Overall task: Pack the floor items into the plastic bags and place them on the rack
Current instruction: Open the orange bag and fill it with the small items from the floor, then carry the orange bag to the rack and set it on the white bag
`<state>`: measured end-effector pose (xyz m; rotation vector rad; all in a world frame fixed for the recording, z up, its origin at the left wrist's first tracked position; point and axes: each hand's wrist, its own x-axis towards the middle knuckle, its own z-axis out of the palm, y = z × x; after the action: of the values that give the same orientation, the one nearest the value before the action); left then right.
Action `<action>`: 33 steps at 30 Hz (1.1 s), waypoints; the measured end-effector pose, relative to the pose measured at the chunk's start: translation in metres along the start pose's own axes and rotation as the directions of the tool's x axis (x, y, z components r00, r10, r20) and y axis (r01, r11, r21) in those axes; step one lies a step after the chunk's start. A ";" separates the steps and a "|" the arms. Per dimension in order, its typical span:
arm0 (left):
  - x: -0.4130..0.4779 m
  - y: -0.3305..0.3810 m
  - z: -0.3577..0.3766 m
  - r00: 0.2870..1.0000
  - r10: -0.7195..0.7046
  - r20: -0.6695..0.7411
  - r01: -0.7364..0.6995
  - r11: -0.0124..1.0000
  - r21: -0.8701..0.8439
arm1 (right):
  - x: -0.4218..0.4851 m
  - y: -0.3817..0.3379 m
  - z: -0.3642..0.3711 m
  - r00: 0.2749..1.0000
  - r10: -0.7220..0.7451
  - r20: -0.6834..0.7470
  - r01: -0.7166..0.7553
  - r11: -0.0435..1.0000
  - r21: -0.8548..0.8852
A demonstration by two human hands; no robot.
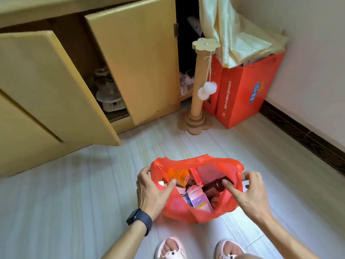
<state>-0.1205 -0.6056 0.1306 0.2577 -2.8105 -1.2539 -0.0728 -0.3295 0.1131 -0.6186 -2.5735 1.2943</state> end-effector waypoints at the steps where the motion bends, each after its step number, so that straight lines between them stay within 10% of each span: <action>1: -0.002 -0.010 0.007 1.000 0.015 0.008 -0.015 1.000 0.028 | -0.004 0.009 0.006 0.998 0.022 -0.051 -0.023 1.000 -0.017; 6: 0.027 -0.042 0.040 0.992 0.100 0.083 -0.116 0.972 0.206 | 0.013 0.038 0.038 0.999 0.035 0.040 -0.031 0.993 -0.113; 12: 0.093 -0.043 0.101 0.985 0.010 0.171 -0.035 0.989 0.142 | 0.084 0.012 0.115 0.934 -0.298 0.195 0.329 0.932 -0.151; 18: 0.135 -0.032 0.127 0.929 -0.319 0.186 0.320 0.947 0.026 | 0.125 -0.016 0.154 0.987 0.110 0.119 -0.102 0.992 -0.071; 24: 0.097 0.038 0.030 0.797 -0.517 0.313 0.539 0.842 0.017 | 0.091 -0.117 0.079 0.832 0.181 0.524 -0.055 0.967 -0.247; 33: 0.084 0.265 -0.258 0.808 -0.563 0.171 0.580 0.811 -0.073 | 0.073 -0.442 -0.088 0.783 0.015 0.622 0.114 0.979 -0.167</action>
<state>-0.2080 -0.6352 0.4985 1.1293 -2.8530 -1.5900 -0.2301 -0.4678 0.5184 -0.1418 -3.2516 1.4189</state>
